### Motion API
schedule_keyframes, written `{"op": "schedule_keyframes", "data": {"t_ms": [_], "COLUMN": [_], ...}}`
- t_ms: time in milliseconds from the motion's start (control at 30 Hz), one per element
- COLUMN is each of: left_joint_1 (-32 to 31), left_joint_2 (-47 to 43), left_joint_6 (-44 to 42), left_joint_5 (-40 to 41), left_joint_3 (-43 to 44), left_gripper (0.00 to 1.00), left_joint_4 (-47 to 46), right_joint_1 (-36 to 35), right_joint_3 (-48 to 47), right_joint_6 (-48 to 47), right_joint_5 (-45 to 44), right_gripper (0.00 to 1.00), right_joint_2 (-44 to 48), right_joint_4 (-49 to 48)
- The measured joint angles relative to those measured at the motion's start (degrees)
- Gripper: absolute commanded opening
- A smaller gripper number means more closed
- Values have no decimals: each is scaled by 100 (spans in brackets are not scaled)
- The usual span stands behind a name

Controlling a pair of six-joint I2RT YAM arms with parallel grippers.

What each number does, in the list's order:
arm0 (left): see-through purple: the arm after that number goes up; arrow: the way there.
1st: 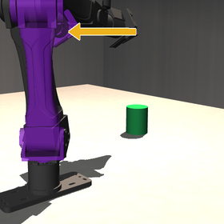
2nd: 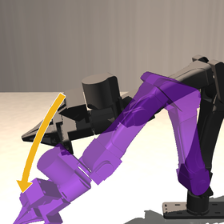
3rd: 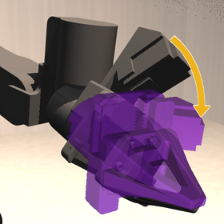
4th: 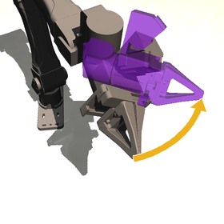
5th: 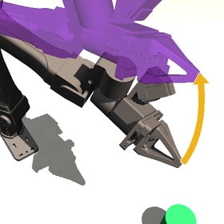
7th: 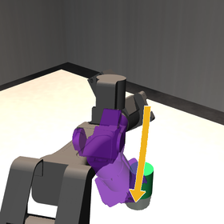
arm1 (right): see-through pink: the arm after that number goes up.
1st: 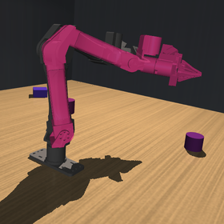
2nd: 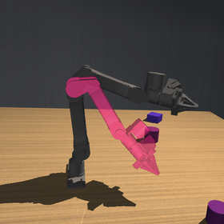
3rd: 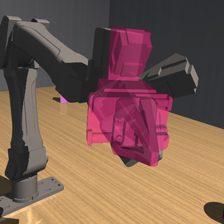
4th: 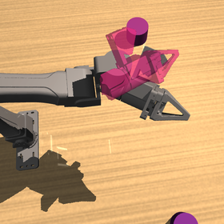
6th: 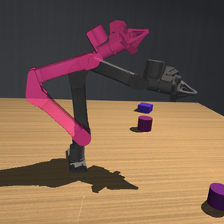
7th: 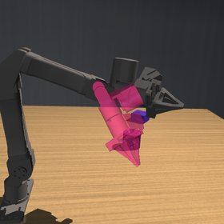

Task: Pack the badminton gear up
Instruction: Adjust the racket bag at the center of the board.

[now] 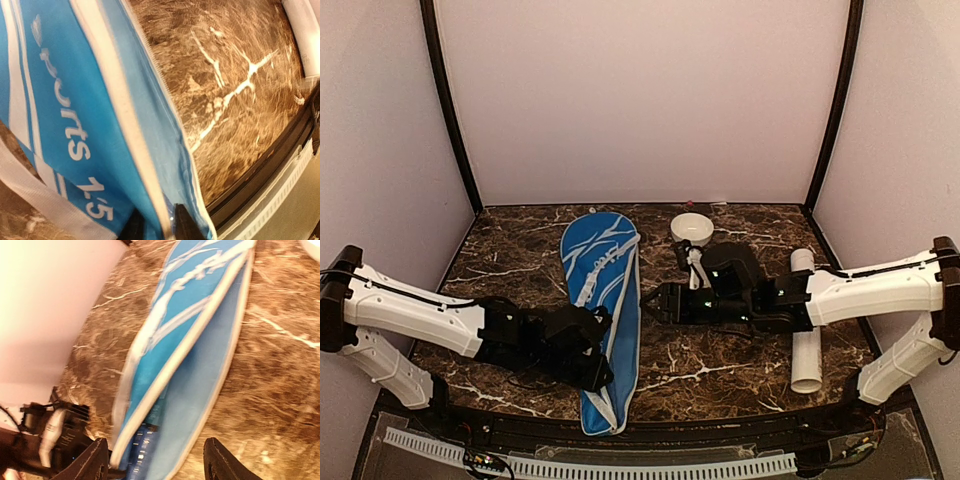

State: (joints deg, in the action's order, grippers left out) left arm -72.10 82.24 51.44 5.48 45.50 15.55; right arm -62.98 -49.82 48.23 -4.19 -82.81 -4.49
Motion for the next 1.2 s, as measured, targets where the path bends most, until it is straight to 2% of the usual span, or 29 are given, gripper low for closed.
{"op": "schedule_keyframes", "data": {"t_ms": [33,100,267,400,633,933,1000,1033,1133,1200], "left_joint_1": [24,94,455,892,1207,1255,1259,1261,1263,1266], "left_joint_2": [-48,-212,-809,-761,780,2413,2621,2706,2924,3008], "left_joint_6": [-118,-282,-651,-975,-1569,-1923,-1971,-1985,-2017,-2070], "left_joint_5": [0,-22,-232,-271,498,1615,1823,1904,2085,2190], "left_joint_3": [26,44,127,629,2297,3484,3641,3703,3768,3751], "left_gripper": [64,74,78,82,88,90,87,82,50,34], "left_joint_4": [90,181,227,378,990,1904,2055,2140,2273,2374], "right_joint_1": [50,125,188,188,188,190,190,190,190,190], "right_joint_3": [76,243,540,699,848,1283,1333,1355,1412,1451], "right_joint_6": [-17,-26,7,35,52,146,162,164,181,188], "right_joint_5": [-83,-234,-516,-664,-855,-977,-994,-1003,-1008,-1019], "right_gripper": [66,66,66,66,67,68,68,68,69,68], "right_joint_2": [63,151,201,334,671,1084,1132,1145,1169,1193], "right_joint_4": [61,168,374,411,396,323,313,306,280,280]}}
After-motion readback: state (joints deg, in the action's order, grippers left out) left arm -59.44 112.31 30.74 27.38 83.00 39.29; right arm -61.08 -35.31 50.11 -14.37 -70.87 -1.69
